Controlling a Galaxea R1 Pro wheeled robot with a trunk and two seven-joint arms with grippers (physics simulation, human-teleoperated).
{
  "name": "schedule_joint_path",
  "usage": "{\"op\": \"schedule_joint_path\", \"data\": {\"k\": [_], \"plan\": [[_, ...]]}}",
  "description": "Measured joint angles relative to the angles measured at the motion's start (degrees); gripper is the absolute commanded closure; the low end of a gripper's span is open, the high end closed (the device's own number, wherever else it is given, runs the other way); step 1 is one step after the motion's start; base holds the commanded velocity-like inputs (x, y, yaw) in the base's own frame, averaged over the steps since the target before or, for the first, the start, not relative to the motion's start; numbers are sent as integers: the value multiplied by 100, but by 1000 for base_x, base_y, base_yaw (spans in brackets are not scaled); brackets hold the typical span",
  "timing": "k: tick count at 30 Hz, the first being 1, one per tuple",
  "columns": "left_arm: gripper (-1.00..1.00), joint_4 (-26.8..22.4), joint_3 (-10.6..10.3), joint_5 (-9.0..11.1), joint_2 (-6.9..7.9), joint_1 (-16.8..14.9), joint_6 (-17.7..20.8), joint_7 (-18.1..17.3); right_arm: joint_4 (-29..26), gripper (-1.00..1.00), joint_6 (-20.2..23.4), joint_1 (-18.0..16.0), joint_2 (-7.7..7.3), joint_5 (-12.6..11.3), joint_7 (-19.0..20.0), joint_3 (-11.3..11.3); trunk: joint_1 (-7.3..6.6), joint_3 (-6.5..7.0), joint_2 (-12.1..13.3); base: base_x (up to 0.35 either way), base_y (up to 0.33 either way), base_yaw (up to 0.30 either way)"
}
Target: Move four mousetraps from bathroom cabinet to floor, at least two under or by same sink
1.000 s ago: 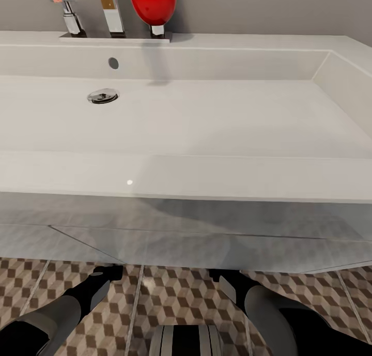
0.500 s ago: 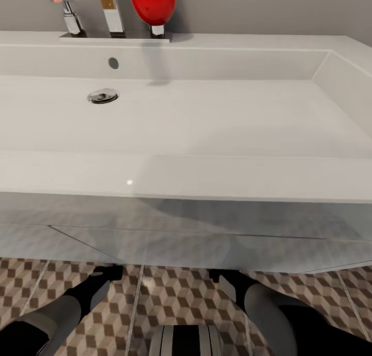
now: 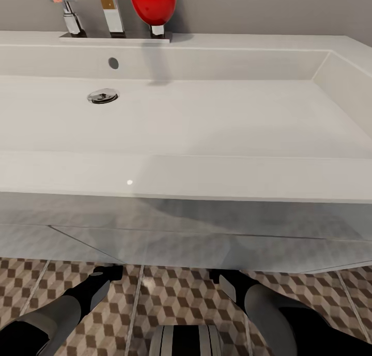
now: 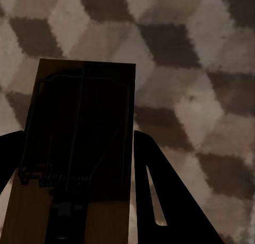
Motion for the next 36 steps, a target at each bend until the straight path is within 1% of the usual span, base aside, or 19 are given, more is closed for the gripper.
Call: {"op": "schedule_joint_path", "data": {"k": [4, 7, 11, 36], "plan": [[100, 0, 0, 0, 0, 0, 0, 0, -22, 100, 30, 9, 0, 1, 0, 1, 0, 0, 0, 0, 0, 0], [100, 0, 0, -2, -4, 0, 0, 0, -119, 100, 121, 55, 0, 17, -2, 39, -1, 0, 0, 0, 0, 0], [100, 0, 0, -4, -8, 1, 0, 1, -123, 100, 249, 63, 0, 6, -5, 13, -1, 0, 0, 0, 0, 0], [100, 0, 0, -7, -9, 0, 0, 0, -147, 100, 232, 72, 0, 65, 49, 15, 0, 0, 0, 0, 0, 0]]}}
